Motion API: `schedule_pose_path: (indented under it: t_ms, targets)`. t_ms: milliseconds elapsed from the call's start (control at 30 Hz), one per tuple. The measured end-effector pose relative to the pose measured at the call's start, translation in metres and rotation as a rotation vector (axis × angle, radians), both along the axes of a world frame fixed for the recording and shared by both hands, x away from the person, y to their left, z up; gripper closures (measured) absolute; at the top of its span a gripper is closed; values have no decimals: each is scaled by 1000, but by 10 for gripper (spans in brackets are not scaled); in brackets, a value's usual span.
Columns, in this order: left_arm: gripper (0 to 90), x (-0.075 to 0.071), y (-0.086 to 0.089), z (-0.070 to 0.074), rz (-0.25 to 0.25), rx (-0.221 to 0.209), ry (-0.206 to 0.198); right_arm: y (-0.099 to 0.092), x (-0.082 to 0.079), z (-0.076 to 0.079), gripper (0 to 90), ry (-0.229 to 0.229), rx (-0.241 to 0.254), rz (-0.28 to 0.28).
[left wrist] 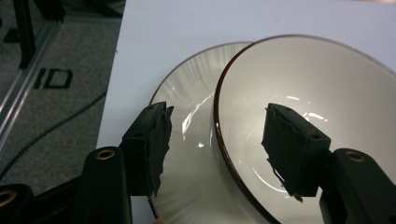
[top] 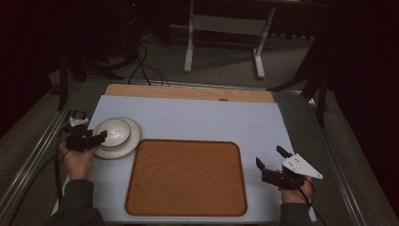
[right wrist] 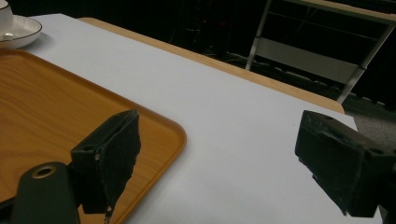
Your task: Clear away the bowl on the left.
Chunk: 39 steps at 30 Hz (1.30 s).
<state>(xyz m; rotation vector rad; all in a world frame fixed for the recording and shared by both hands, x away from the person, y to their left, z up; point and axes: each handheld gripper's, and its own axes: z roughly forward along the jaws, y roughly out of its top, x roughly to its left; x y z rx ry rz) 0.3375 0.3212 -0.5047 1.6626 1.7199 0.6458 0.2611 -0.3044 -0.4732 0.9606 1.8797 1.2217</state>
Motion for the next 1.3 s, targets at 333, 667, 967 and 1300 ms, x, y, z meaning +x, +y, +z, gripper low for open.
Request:
schedule_pose_path:
  t_ms: [333,667,967,1300]
  targets:
    - [587,8,-2,-9,21,-45,86,-1,0,0,138,-2,1,0]
    - [739,10,-3,-8,50,-122,110,0,0,0,138,0,-1,1]
    - [824,7,1,-9,83,-180,102,0,0,0,138,2,-6,2]
    - [824,2,10,-9,105,-275,81,-1,0,0,138,1,-4,1]
